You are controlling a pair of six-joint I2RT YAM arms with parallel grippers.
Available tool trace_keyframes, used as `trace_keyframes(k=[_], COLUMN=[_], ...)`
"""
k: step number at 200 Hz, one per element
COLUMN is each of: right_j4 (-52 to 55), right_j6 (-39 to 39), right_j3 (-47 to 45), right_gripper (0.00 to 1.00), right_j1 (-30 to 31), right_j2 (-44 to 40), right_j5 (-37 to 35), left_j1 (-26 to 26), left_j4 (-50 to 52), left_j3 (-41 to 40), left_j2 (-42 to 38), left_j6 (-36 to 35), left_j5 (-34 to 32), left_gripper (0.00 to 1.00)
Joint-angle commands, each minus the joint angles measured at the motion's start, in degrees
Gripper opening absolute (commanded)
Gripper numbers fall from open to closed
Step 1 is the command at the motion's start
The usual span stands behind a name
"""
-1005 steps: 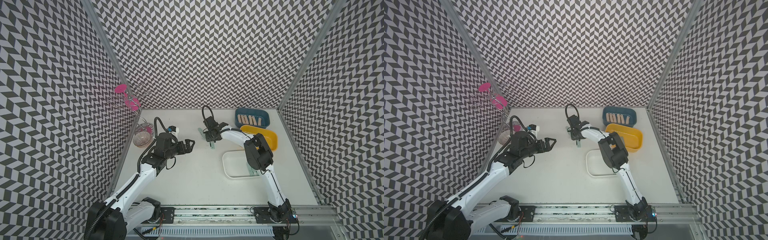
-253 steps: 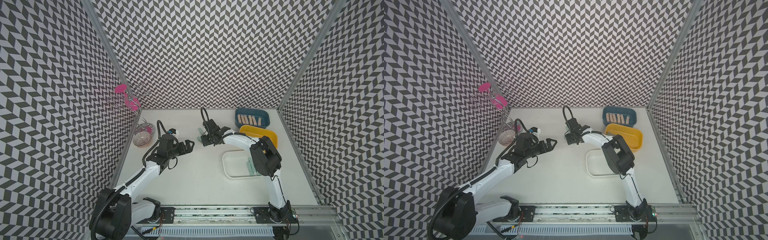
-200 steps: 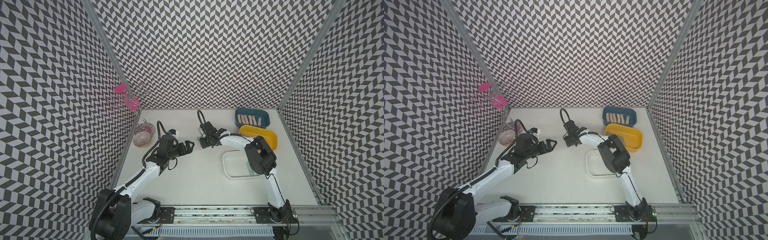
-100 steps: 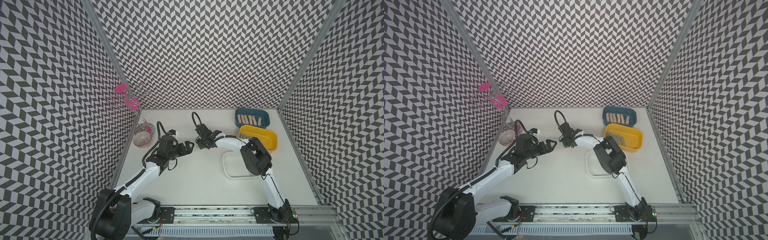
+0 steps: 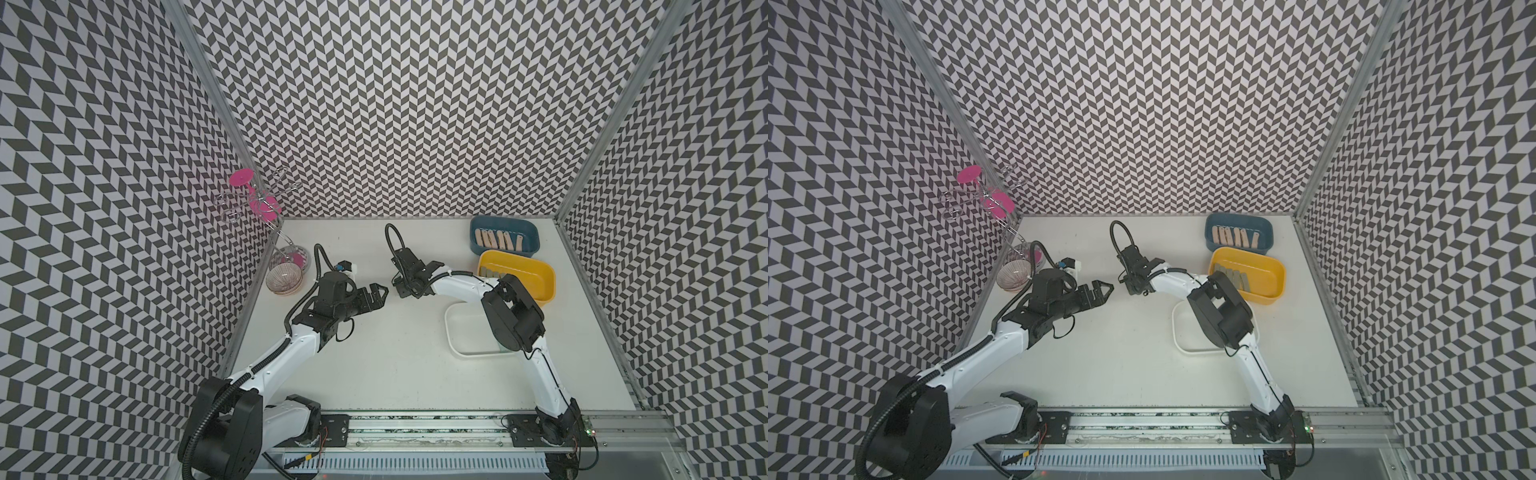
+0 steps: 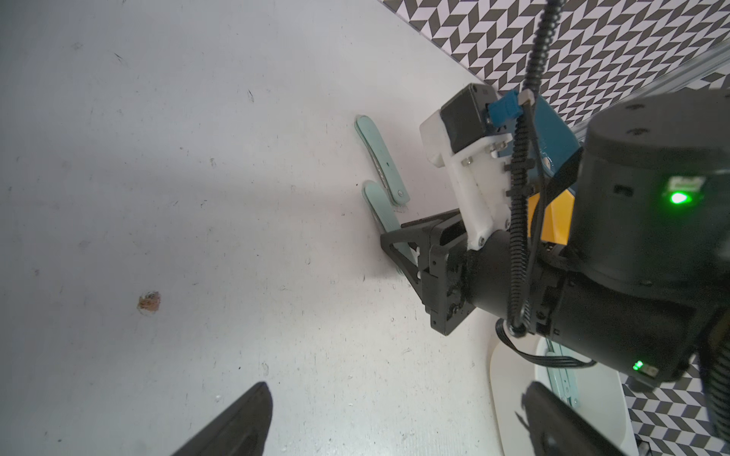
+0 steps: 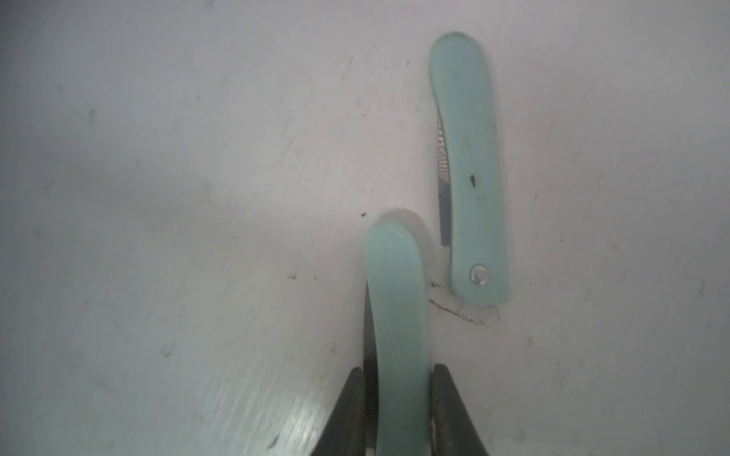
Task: Place the fruit knives into the storage box by color
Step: Place the fruit knife in the storage box.
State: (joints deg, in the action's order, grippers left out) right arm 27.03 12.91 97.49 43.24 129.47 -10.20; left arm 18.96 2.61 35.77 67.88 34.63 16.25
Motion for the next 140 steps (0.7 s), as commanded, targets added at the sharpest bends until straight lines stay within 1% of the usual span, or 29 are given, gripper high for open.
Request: trace_keyframes(k=[1, 70, 103, 140], right_j4=[-0.3, -3.4, -3.7, -2.3], right_j6=[1.9, 5.7, 7.2, 9.4], right_j3=[-2.6, -11.9, -16.4, -23.2], right_gripper=[0.14, 0.14, 0.14, 0.13], right_j1=[1.1, 2.1, 2.1, 1.6], right_j2=[-5.7, -17.6, -24.7, -35.3], right_j5=[2.1, 3.8, 1.7, -2.0], left_j1=[-0.2, 0.0, 1.0, 3.9], left_j4=[-1.1, -1.5, -1.5, -1.6], left_j3=[-0.4, -0.5, 0.1, 1.6], left_j2=[-0.7, -1.3, -1.5, -0.6], left_j6=[0.7, 1.6, 1.9, 2.4], left_j5=[0.5, 1.2, 1.3, 1.1], left_gripper=[1.00, 1.00, 1.00, 1.00])
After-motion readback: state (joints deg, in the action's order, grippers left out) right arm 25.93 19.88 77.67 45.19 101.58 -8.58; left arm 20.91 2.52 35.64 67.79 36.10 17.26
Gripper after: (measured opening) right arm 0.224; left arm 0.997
